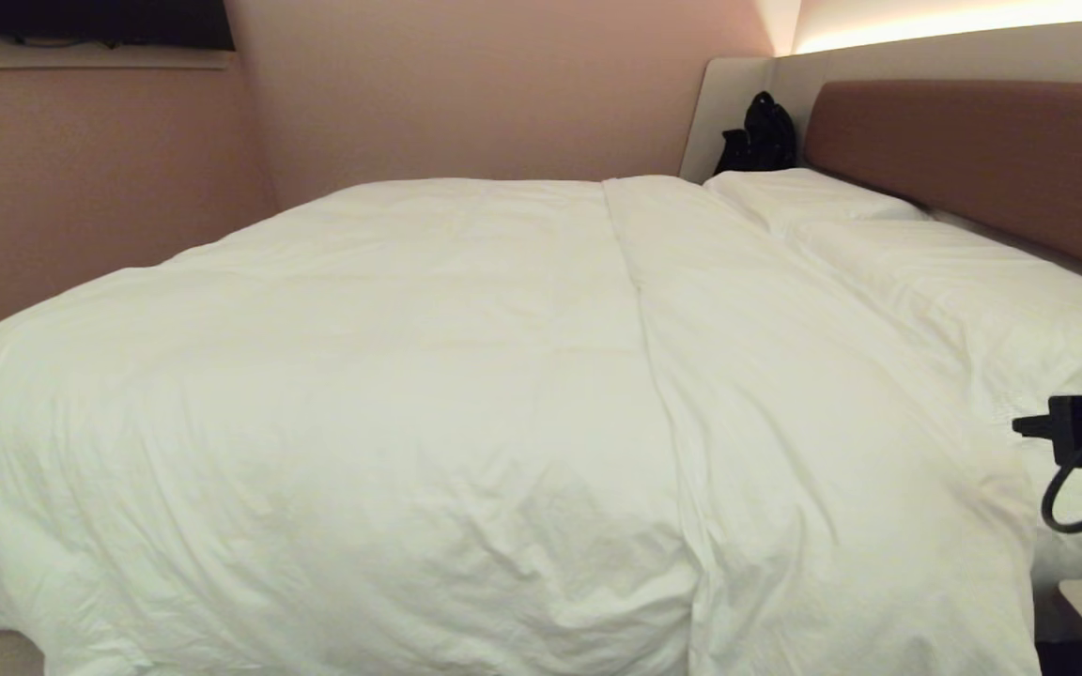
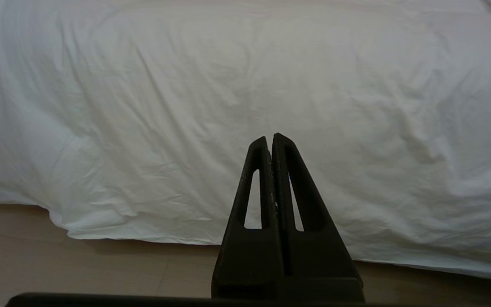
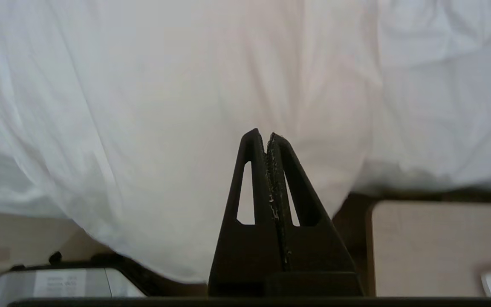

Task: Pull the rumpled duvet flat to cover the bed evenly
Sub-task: Flatten the corners of the folded blanket

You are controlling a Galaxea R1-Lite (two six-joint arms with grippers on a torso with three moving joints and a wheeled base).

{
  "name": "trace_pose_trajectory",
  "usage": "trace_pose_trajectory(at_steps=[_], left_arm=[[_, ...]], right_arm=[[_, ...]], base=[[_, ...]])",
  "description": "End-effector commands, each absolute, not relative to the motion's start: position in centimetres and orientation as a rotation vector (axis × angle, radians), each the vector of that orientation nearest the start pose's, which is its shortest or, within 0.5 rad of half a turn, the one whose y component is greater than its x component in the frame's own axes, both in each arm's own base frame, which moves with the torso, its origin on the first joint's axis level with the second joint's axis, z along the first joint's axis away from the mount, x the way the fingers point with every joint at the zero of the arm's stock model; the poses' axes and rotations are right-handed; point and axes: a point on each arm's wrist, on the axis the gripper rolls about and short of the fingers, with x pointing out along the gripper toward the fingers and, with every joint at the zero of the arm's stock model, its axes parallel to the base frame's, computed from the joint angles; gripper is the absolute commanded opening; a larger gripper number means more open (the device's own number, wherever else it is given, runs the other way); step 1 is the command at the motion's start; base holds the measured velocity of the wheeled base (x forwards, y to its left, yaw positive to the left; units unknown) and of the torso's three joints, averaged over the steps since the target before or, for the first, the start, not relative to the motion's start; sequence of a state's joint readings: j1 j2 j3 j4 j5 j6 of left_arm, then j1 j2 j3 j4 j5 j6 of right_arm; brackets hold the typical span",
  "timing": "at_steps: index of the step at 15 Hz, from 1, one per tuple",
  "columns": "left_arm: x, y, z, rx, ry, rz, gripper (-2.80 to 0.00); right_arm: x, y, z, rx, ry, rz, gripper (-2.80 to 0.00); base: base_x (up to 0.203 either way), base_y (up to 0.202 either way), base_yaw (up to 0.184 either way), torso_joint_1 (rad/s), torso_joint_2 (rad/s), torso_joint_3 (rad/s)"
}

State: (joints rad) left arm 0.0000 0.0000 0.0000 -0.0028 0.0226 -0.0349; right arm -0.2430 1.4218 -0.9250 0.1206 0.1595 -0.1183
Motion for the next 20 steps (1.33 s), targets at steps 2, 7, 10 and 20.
trace_pose_trajectory(at_steps=[2, 7, 10, 20], left_arm=[[-2.3, 0.1, 7.6, -0.035, -0.003, 0.023, -2.80], [-2.3, 0.1, 7.6, -0.035, -0.003, 0.023, -2.80], [-2.3, 0.1, 7.6, -0.035, -0.003, 0.023, -2.80], [-2.3, 0.1, 7.6, -0.035, -0.003, 0.023, -2.80]], right_arm=[[27.0, -6.2, 22.2, 0.071, 0.613, -0.049, -2.80], [28.2, -2.1, 20.5, 0.048, 0.678, 0.094, -2.80], [29.4, -0.1, 19.4, 0.029, 0.719, 0.160, -2.80], [32.6, 2.2, 13.3, 0.023, 0.897, 0.182, -2.80]], base=[[0.000, 0.000, 0.000, 0.000, 0.00, 0.000], [0.000, 0.000, 0.000, 0.000, 0.00, 0.000], [0.000, 0.000, 0.000, 0.000, 0.00, 0.000], [0.000, 0.000, 0.000, 0.000, 0.00, 0.000]])
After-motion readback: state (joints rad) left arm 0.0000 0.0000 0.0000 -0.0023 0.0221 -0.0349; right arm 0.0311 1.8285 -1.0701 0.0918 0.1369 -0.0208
